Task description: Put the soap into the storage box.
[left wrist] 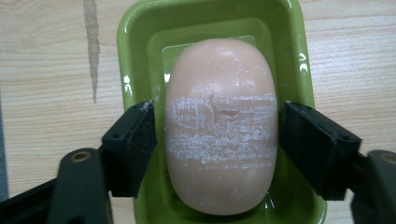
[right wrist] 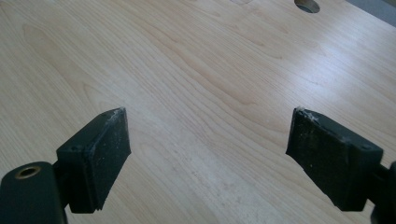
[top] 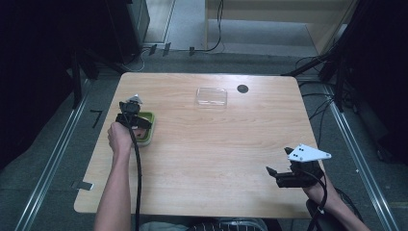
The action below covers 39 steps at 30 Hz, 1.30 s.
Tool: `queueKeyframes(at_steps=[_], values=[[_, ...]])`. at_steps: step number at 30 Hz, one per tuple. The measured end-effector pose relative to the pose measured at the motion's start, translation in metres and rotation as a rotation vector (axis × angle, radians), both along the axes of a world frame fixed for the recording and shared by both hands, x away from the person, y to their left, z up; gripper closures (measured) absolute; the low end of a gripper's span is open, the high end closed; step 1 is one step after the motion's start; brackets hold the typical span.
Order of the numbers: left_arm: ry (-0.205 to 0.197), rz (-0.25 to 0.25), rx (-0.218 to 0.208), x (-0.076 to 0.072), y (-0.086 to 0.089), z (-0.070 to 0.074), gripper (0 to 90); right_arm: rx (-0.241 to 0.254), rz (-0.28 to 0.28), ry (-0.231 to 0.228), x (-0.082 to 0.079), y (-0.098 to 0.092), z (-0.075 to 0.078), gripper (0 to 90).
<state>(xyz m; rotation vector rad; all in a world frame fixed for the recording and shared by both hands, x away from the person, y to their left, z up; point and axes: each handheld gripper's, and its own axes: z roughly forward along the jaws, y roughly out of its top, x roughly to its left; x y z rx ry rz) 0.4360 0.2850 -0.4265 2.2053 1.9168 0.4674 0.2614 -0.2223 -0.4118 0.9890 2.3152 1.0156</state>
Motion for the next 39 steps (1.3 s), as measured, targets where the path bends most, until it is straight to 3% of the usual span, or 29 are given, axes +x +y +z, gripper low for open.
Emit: queueKeyframes(at_steps=[3, 11, 16, 19, 28, 39], values=[[0.005, 0.003, -0.002, -0.001, 0.001, 0.003, 17.5, -0.001, -0.001, 0.0, 0.0, 0.0, 0.0, 13.3], [0.032, -0.013, 0.004, -0.008, -0.004, 0.009, 10.4, -0.001, 0.002, 0.004, -0.001, 0.001, 0.001, 13.3], [0.059, -0.031, 0.052, -0.016, -0.009, 0.016, 7.4, -0.001, 0.005, 0.001, -0.001, 0.001, 0.001, 13.3], [0.08, -0.05, 0.056, -0.021, -0.01, 0.02, 4.4, -0.004, 0.004, 0.001, -0.003, 0.002, 0.002, 13.3], [0.133, -0.12, 0.055, -0.039, -0.017, 0.029, 1.0, -0.003, 0.001, -0.002, -0.003, 0.002, 0.002, 13.3], [0.17, -0.149, 0.068, -0.058, -0.018, 0.033, 0.5, -0.002, 0.006, 0.0, -0.003, 0.002, 0.002, 13.3]])
